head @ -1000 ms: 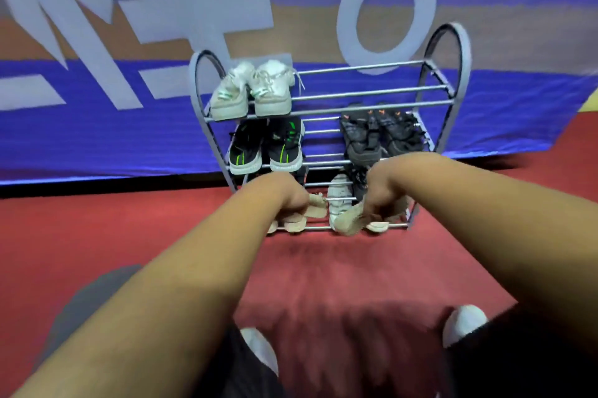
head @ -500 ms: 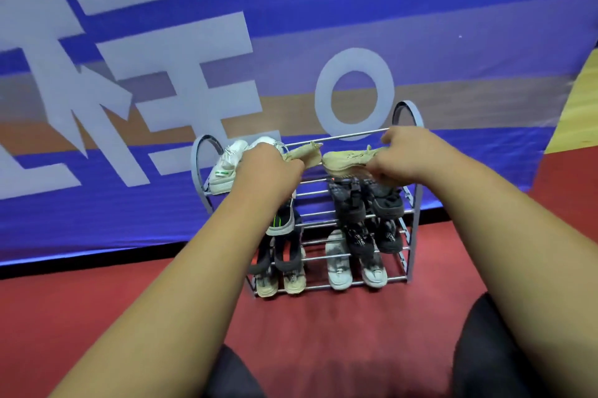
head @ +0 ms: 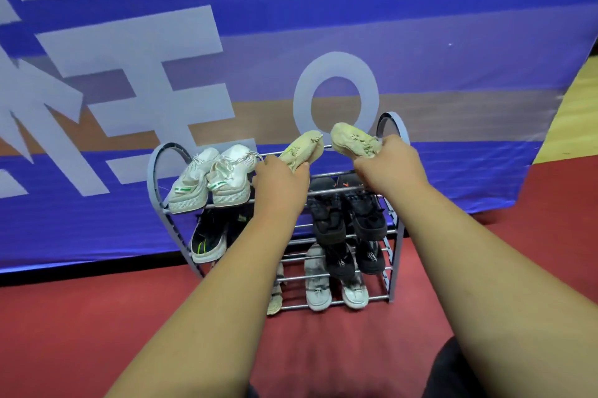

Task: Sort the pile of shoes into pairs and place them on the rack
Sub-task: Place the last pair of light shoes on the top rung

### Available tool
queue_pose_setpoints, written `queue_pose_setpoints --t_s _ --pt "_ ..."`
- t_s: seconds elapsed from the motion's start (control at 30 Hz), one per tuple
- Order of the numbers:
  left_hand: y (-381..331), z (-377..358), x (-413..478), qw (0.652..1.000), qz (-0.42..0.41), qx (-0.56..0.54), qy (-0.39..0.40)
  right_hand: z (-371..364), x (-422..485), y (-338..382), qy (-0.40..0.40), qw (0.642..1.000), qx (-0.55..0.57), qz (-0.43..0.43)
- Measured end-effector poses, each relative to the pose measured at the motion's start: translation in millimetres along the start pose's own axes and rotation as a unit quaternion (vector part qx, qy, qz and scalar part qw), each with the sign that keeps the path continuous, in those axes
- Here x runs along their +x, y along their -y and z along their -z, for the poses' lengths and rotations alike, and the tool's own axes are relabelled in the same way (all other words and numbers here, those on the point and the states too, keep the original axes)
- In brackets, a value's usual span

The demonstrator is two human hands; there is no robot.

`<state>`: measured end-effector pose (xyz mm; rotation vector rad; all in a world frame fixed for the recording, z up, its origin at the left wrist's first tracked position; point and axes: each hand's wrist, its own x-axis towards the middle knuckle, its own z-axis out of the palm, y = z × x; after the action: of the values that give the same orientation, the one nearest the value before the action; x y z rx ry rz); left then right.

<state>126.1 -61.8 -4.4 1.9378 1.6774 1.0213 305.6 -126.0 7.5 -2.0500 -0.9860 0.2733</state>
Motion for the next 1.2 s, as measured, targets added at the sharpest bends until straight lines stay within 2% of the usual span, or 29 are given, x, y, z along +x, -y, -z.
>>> queue_pose_setpoints --t_s 0.53,0.67,0.73,0.87,1.07,1.2 --pt "-7.3 -67.6 50.7 1.000 0.021 0.013 0.014 -51.6 46.4 -12.2 -0.060 0.998 0.008 -0.011" --pt "-10.3 -82.0 47.2 0.997 0.032 -0.055 0.042 -60.7 46.6 -25.0 -0.033 0.998 -0.047 -0.014" --pt "-6.7 -88.8 37.8 0.996 0.008 -0.063 0.070 -61.5 45.4 -31.1 -0.022 0.997 -0.077 -0.009" --pt "10.3 -84.9 27.4 0.992 -0.056 -0.065 0.088 -58.7 50.7 -32.0 -0.003 0.998 -0.063 -0.010" --pt "17.5 -62.3 46.2 0.990 -0.033 -0.098 0.097 -59.5 55.1 -25.7 0.012 0.997 -0.071 -0.019" --pt "24.2 -65.4 54.3 0.990 -0.072 -0.055 0.109 -63.7 66.8 -16.2 0.023 0.994 -0.098 -0.028"
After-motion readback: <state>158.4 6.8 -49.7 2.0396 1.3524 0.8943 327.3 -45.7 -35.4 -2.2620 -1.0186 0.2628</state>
